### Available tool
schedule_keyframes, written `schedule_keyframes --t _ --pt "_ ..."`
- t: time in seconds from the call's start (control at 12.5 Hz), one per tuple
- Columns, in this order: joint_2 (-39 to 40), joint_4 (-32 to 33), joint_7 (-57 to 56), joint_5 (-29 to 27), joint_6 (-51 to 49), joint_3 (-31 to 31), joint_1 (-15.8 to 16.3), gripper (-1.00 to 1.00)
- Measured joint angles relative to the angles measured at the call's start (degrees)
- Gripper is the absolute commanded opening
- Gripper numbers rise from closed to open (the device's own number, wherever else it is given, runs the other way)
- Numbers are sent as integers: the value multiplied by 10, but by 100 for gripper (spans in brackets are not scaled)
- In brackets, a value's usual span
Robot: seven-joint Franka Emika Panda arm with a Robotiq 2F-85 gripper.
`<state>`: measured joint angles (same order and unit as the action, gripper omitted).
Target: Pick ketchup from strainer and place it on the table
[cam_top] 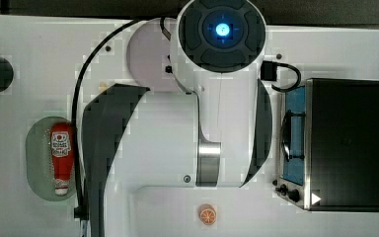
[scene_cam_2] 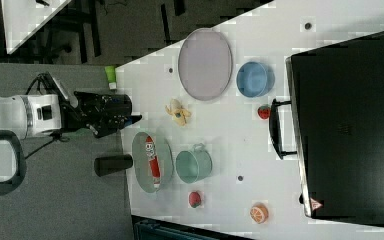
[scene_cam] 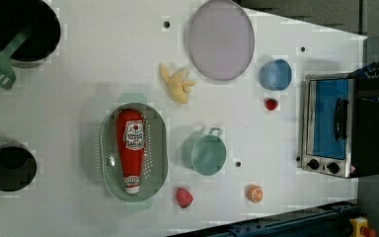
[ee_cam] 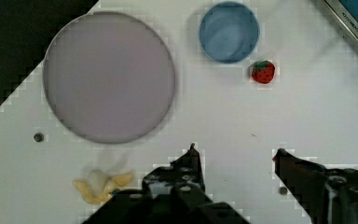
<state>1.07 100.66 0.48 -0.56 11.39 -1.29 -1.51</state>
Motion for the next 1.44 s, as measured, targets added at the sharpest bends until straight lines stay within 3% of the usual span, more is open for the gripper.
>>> schedule_keyframes --t 0.24,0.72,1.12,1.44 --pt "-111 110 9 -4 -97 -54 -51 99" --pt "-116 67 10 -7 -16 -175 -57 100" --pt "-14 77 11 -5 49 -345 -35 100" --pt "49 118 11 -6 96 -429 -14 100"
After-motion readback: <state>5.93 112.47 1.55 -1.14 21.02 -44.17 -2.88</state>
